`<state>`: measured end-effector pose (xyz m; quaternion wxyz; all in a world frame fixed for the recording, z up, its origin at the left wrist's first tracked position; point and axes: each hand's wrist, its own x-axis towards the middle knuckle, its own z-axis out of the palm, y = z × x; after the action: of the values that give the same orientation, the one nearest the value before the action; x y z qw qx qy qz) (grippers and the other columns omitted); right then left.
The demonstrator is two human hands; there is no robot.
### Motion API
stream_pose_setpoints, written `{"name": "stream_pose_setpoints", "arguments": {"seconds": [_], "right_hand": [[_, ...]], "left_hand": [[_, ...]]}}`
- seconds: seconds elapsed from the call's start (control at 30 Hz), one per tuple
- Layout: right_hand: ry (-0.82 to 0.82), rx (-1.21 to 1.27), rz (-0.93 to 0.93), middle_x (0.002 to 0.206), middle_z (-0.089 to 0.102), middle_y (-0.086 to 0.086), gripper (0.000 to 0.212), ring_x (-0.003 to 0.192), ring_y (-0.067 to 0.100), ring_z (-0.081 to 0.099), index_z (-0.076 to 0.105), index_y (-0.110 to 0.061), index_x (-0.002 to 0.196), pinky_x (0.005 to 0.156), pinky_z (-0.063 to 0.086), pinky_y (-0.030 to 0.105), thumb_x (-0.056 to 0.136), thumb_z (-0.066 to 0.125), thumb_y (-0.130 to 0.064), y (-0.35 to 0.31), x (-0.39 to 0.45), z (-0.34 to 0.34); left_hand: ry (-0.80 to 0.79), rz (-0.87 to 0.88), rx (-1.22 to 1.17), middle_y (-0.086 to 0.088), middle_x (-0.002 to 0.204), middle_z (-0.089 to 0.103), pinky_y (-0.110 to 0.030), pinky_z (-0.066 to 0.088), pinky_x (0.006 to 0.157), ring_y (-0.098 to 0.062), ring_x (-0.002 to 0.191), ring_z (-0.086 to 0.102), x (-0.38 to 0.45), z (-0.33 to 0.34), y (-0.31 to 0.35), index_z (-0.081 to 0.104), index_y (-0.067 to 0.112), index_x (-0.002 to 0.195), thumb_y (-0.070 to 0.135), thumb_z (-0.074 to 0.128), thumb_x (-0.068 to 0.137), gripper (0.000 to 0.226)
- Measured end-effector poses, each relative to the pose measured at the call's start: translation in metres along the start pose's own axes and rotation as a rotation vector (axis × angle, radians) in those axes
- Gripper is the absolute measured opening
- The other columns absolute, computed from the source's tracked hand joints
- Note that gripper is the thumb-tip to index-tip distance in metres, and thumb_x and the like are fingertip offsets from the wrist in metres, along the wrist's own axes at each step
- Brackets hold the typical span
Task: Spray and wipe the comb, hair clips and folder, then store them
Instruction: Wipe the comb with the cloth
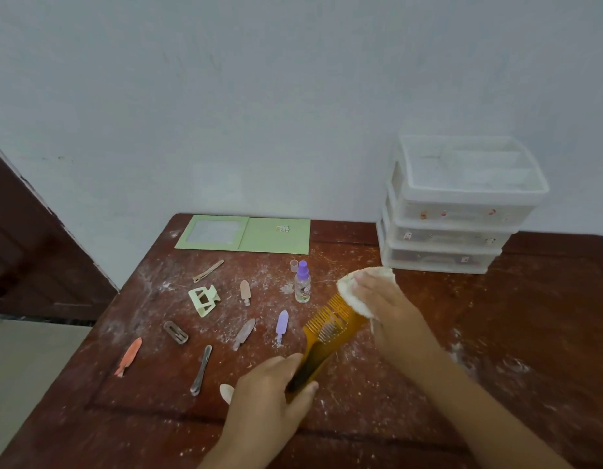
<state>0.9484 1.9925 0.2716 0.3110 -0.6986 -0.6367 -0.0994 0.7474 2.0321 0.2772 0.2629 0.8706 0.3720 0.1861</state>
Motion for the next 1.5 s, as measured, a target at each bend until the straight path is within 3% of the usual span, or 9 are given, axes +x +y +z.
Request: {"name": "stream_pose_setpoints", "arguments": {"seconds": [0.17,0.23,0.33,0.6,0.83,1.13,1.27,1.37,1.5], "right_hand": [[-0.126,0.113,-0.348,0.125,0.049,-0.005,0.037,0.135,0.004,0.023,0.047,-0.019,0.116,0.114,0.009,0.022,0.092,0.023,-0.004,-0.037,-0.038,0.020],[-0.157,0.071,-0.345,0.123,0.054,-0.006,0.034,0.129,0.008,0.033,0.044,-0.020,0.120,0.113,0.005,0.020,0.090,0.043,-0.005,-0.028,-0.036,0.017],[-0.136,-0.044,-0.158,0.117,0.063,0.003,0.091,0.117,0.019,0.048,0.043,-0.015,0.124,0.108,0.018,0.025,0.044,0.080,0.010,-0.002,-0.016,0.011],[-0.009,0.489,0.486,0.116,0.054,-0.004,0.036,0.108,0.014,0.051,0.048,-0.023,0.124,0.095,0.043,0.032,0.095,0.038,-0.004,0.004,-0.004,-0.029],[-0.282,0.592,0.446,0.107,0.051,-0.025,0.046,0.087,-0.024,0.048,0.049,-0.044,0.097,0.069,0.039,-0.001,0.090,0.046,0.002,-0.003,-0.001,-0.052],[0.282,0.895,0.813,0.076,0.054,0.002,0.025,0.057,0.004,0.053,0.056,-0.021,0.091,0.048,0.044,0.016,0.092,0.042,-0.001,-0.007,-0.002,-0.047],[-0.182,0.739,0.609,0.090,0.060,-0.005,0.038,0.075,0.010,0.055,0.055,-0.030,0.091,0.057,0.044,0.011,0.086,0.047,0.007,-0.007,-0.007,-0.059],[-0.138,0.701,0.637,0.090,0.059,-0.006,0.041,0.076,0.008,0.054,0.055,-0.030,0.088,0.057,0.044,0.013,0.084,0.048,0.010,-0.010,-0.009,-0.059],[0.215,0.933,0.852,0.083,0.055,0.000,0.037,0.069,0.012,0.050,0.053,-0.029,0.084,0.060,0.042,0.026,0.089,0.045,0.006,-0.020,-0.010,-0.038]], "left_hand": [[0.016,0.032,-0.106,0.015,0.063,0.046,-0.010,0.034,0.055,-0.001,0.059,0.046,0.003,0.002,-0.007,0.060,0.037,0.097,0.043,0.052,0.077,0.023],[-0.012,0.048,-0.074,0.013,0.075,0.054,-0.012,0.038,0.064,0.001,0.068,0.049,0.002,0.000,-0.008,0.060,0.038,0.100,0.041,0.054,0.080,0.021],[-0.007,0.020,-0.090,0.016,0.085,0.054,-0.005,0.037,0.070,0.009,0.078,0.048,-0.002,-0.001,-0.016,0.056,0.035,0.113,0.048,0.053,0.080,0.035],[-0.059,0.060,-0.103,0.017,0.077,0.049,-0.009,0.035,0.064,0.008,0.072,0.046,0.002,-0.003,-0.012,0.058,0.033,0.114,0.060,0.038,0.067,0.058],[-0.096,0.186,-0.212,0.020,0.062,0.048,-0.005,0.034,0.061,0.013,0.078,0.049,0.005,-0.004,-0.013,0.064,0.027,0.111,0.058,0.041,0.067,0.059],[-0.104,0.265,-0.187,0.009,0.076,0.056,-0.012,0.038,0.065,-0.002,0.085,0.051,0.016,0.000,-0.020,0.034,0.050,0.118,0.056,0.043,0.069,0.050],[-0.174,0.322,-0.043,0.023,0.061,0.045,-0.002,0.032,0.055,0.011,0.066,0.048,0.017,-0.006,-0.029,0.047,0.040,0.116,0.053,0.047,0.070,0.048],[0.094,0.423,0.212,0.017,0.075,0.046,-0.011,0.047,0.063,0.000,0.071,0.044,0.028,-0.004,-0.041,0.052,0.030,0.110,0.048,0.046,0.079,0.037],[0.405,-0.198,-0.189,0.015,0.120,0.031,-0.028,0.035,0.090,-0.006,0.115,0.034,0.028,-0.007,-0.017,0.029,0.022,0.140,0.030,0.069,0.077,0.075]]}}
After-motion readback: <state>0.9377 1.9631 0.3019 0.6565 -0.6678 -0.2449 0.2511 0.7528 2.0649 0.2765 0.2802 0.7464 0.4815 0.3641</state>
